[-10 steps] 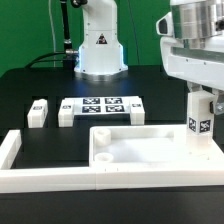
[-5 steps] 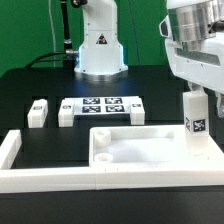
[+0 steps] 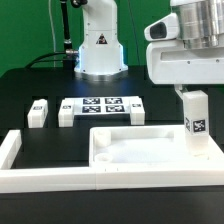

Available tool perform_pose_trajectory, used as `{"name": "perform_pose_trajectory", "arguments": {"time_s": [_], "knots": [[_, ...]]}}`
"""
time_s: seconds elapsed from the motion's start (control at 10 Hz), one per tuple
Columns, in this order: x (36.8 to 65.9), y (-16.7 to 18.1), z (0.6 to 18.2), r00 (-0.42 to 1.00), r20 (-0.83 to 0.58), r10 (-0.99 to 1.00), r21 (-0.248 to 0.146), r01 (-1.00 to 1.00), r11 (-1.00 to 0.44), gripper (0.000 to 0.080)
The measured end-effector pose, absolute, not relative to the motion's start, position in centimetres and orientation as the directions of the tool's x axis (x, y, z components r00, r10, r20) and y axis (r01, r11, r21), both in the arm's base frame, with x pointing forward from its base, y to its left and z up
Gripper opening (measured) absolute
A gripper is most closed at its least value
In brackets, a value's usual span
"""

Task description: Assemble desk

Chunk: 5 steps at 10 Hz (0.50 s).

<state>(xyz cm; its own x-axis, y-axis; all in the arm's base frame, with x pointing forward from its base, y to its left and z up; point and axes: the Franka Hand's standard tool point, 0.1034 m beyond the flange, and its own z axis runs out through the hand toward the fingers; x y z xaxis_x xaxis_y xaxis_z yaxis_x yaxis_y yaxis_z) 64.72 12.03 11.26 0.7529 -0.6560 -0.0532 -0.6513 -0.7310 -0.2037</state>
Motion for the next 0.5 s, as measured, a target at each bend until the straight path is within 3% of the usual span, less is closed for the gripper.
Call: {"name": "perform_pose_trajectory", "arguments": {"time_s": [0.1,0.3,0.5], "knots": [[64.7,12.0,11.2,0.777,-0.045,-0.627,-0.205,-0.622,-0.756,0.0648],[64.5,10.8,10.7,0.93,0.023,-0.368,-0.189,-0.357,-0.915,0.0648],[64.6,10.8,10.7,0.975,0.056,-0.213,-0.173,-0.201,-0.964,0.0648]]}}
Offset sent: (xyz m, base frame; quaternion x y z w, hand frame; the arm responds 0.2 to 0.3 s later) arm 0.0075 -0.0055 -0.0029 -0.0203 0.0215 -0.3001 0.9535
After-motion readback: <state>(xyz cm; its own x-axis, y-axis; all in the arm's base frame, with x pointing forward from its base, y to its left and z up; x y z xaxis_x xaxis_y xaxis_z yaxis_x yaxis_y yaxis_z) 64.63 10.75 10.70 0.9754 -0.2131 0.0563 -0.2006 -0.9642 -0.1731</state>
